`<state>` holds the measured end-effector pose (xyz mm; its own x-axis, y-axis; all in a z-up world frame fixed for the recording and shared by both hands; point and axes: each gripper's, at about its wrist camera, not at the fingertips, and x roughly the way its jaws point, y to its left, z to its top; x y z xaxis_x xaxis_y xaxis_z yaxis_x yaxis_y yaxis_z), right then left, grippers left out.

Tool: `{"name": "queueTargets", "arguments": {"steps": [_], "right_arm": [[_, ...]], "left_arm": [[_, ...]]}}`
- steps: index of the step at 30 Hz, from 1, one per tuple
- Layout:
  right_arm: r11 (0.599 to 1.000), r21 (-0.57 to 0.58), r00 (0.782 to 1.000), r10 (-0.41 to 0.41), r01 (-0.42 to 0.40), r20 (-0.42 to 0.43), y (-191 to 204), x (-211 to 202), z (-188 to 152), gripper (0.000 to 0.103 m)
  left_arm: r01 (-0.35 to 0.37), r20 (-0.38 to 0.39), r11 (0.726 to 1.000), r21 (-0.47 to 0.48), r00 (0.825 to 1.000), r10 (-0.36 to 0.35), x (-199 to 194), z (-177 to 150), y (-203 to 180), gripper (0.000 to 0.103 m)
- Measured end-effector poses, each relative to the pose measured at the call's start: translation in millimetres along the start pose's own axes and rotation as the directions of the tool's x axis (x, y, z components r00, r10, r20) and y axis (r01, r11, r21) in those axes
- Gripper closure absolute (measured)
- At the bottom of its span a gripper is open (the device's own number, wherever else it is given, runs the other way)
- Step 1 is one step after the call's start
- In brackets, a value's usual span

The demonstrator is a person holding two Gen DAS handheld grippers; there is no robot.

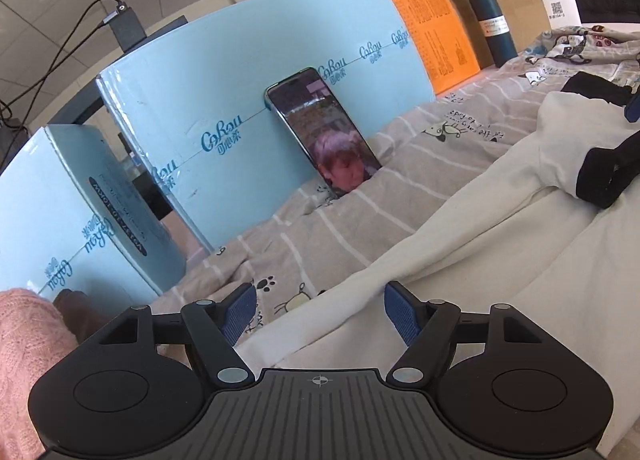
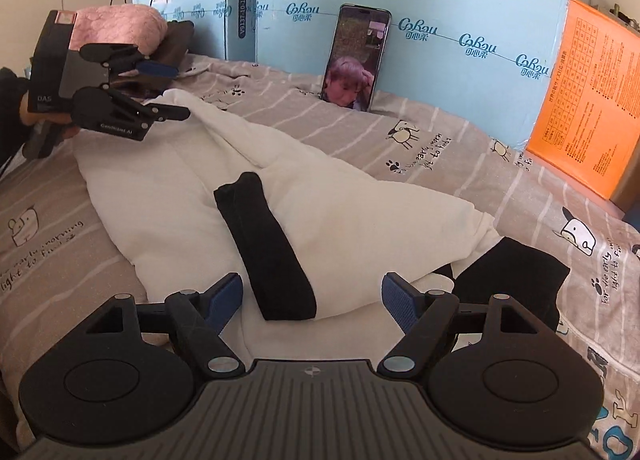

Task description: Fold clothes

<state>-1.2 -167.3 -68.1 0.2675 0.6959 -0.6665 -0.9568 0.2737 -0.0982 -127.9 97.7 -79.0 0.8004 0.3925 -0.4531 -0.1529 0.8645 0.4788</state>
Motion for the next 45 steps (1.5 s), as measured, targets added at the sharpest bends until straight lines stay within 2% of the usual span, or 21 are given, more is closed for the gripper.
{"name": "queueTargets", "arguments": {"steps": [5, 8, 10, 12, 13, 14, 15, 16, 17, 18, 19, 21, 24, 28, 30, 34, 38, 40, 42, 44, 45], "right_arm": [[0.997, -0.059, 0.999, -0.040, 0.040, 0.004, 7, 9, 8, 0.027], [0.994, -0.089, 0.998, -0.069, 0.070, 0.010, 9, 13, 14, 0.027], [0.989, -0.107, 0.995, -0.102, 0.103, 0.017, 6, 13, 16, 0.029], [0.990, -0.103, 0.995, -0.096, 0.098, 0.021, -1, 11, 17, 0.031], [0.990, -0.108, 0.995, -0.094, 0.096, 0.025, -3, 10, 17, 0.034], [0.988, -0.118, 0.995, -0.094, 0.097, 0.032, -5, 9, 18, 0.044], [0.986, -0.133, 0.995, -0.092, 0.096, 0.040, -6, 8, 19, 0.059], [0.984, -0.152, 0.995, -0.087, 0.094, 0.050, -7, 7, 21, 0.066], [0.982, -0.166, 0.995, -0.082, 0.091, 0.060, -9, 7, 23, 0.075], [0.980, -0.175, 0.994, -0.080, 0.092, 0.074, -11, 7, 25, 0.081], [0.979, -0.183, 0.993, -0.079, 0.095, 0.091, -13, 8, 28, 0.083], [0.975, -0.191, 0.987, -0.092, 0.116, 0.132, -18, 9, 35, 0.087], [0.971, -0.182, 0.974, -0.117, 0.153, 0.194, -29, 14, 48, 0.089], [0.965, -0.150, 0.950, -0.172, 0.216, 0.262, -51, 29, 70, 0.090], [0.966, -0.131, 0.945, -0.182, 0.224, 0.271, -65, 43, 80, 0.091], [0.967, -0.091, 0.945, -0.209, 0.238, 0.253, -88, 80, 102, 0.091], [0.973, -0.063, 0.960, -0.207, 0.222, 0.191, -108, 119, 110, 0.092], [0.976, -0.047, 0.967, -0.201, 0.211, 0.157, -115, 135, 109, 0.092], [0.980, -0.034, 0.973, -0.192, 0.198, 0.128, -121, 146, 104, 0.091], [0.981, -0.023, 0.976, -0.189, 0.193, 0.111, -125, 154, 100, 0.089], [0.981, -0.009, 0.975, -0.193, 0.195, 0.110, -127, 156, 99, 0.082]], "left_arm": [[0.054, 0.004, 0.998, 0.025, 0.999, -0.054, 16, 5, -8, 0.030], [0.060, -0.005, 0.996, 0.059, 0.998, -0.060, 19, 2, -12, 0.030], [0.063, -0.005, 0.998, 0.030, 0.998, -0.063, 17, -1, -2, 0.030], [0.069, -0.007, 0.997, -0.017, 0.998, -0.069, 14, -4, 11, 0.030], [0.077, -0.007, 0.996, -0.039, 0.997, -0.078, 12, -6, 18, 0.030], [0.082, -0.008, 0.995, -0.054, 0.997, -0.082, 10, -7, 23, 0.031], [0.075, -0.012, 0.996, -0.054, 0.997, -0.075, 9, -8, 26, 0.031], [0.065, -0.018, 0.997, -0.048, 0.998, -0.066, 8, -10, 30, 0.031], [0.064, -0.025, 0.997, -0.050, 0.998, -0.065, 8, -11, 33, 0.035], [0.080, -0.031, 0.995, -0.067, 0.996, -0.082, 9, -12, 36, 0.047], [0.111, -0.037, 0.989, -0.094, 0.993, -0.115, 11, -12, 40, 0.056], [0.181, -0.026, 0.972, -0.148, 0.982, -0.187, 13, -13, 47, 0.085], [0.216, 0.000, 0.960, -0.176, 0.976, -0.220, 17, -10, 49, 0.099], [0.194, 0.021, 0.958, -0.210, 0.981, -0.194, 25, -2, 57, 0.101], [0.173, 0.017, 0.961, -0.216, 0.985, -0.174, 36, 4, 61, 0.101], [0.152, -0.028, 0.965, -0.212, 0.986, -0.162, 67, 8, 61, 0.101], [0.161, -0.076, 0.965, -0.206, 0.981, -0.180, 89, 10, 63, 0.100], [0.158, -0.101, 0.968, -0.193, 0.978, -0.180, 97, 10, 63, 0.093], [0.128, -0.109, 0.970, -0.206, 0.982, -0.153, 102, 8, 68, 0.091], [0.052, -0.132, 0.972, -0.229, 0.988, -0.084, 105, 8, 79, 0.091], [0.009, -0.148, 0.972, -0.234, 0.988, -0.044, 108, 7, 84, 0.091]]}}
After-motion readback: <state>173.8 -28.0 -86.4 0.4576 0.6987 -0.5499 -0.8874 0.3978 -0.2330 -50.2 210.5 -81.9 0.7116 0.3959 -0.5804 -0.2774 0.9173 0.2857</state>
